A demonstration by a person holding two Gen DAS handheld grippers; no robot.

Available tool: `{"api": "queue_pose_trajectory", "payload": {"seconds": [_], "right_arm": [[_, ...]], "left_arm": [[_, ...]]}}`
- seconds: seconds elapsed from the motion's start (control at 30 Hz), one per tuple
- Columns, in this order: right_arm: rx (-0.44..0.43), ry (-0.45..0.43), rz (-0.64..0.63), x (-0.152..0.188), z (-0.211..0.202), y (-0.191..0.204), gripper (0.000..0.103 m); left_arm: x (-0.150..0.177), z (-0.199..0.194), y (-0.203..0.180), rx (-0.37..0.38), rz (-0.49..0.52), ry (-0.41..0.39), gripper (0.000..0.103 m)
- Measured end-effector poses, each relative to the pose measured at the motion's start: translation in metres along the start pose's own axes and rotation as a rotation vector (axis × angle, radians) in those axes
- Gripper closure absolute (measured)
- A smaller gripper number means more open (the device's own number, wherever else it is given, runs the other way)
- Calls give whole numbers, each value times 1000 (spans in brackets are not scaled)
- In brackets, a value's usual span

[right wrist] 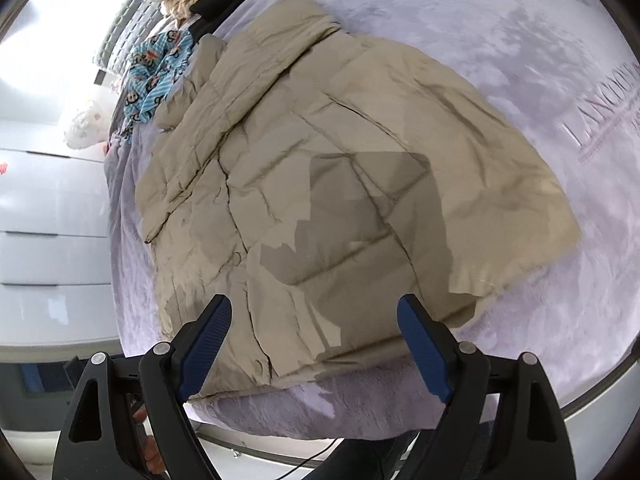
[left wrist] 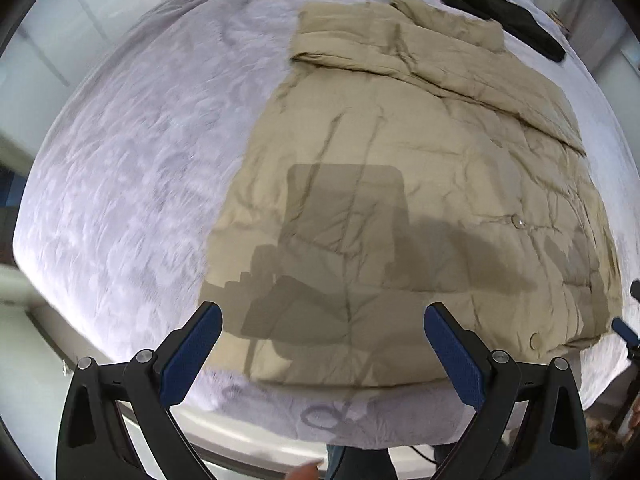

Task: Fold large clothes
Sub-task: 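Grasp the jacket end with the left tool while the right tool grasps beside it, then lift the held jacket end over the body with both tools and open them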

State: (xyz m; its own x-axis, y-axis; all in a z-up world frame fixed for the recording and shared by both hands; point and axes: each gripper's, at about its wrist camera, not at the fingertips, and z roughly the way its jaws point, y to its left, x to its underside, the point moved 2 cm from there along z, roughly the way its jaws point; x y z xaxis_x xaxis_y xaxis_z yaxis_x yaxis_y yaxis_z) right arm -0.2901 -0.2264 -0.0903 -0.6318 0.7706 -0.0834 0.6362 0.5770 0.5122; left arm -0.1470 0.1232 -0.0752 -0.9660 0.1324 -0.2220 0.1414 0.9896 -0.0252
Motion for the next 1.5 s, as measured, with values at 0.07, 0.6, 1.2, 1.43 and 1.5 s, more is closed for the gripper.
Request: {"api": "queue_pose_trajectory", "payload": {"seconds": [0.07, 0.6, 1.2, 1.43, 1.5], "right_arm": [[-5, 2, 11, -1, -1, -5, 16], [-116, 120, 400, -6, 5, -118, 16], [-255, 77, 550, -18, 30, -127, 88], [-243, -21, 383, -36, -10, -83, 93], [-242, -58, 307, -50, -26, -59, 93]], "left_arm": [[5, 2, 7, 3, -39, 11, 2], [62, 34, 66, 326, -442, 117, 2], [17, 43, 60, 512, -442, 67, 92], [-34, -22, 56, 570, -313, -86, 92], [-51, -37, 54, 567, -267, -117, 92]]}}
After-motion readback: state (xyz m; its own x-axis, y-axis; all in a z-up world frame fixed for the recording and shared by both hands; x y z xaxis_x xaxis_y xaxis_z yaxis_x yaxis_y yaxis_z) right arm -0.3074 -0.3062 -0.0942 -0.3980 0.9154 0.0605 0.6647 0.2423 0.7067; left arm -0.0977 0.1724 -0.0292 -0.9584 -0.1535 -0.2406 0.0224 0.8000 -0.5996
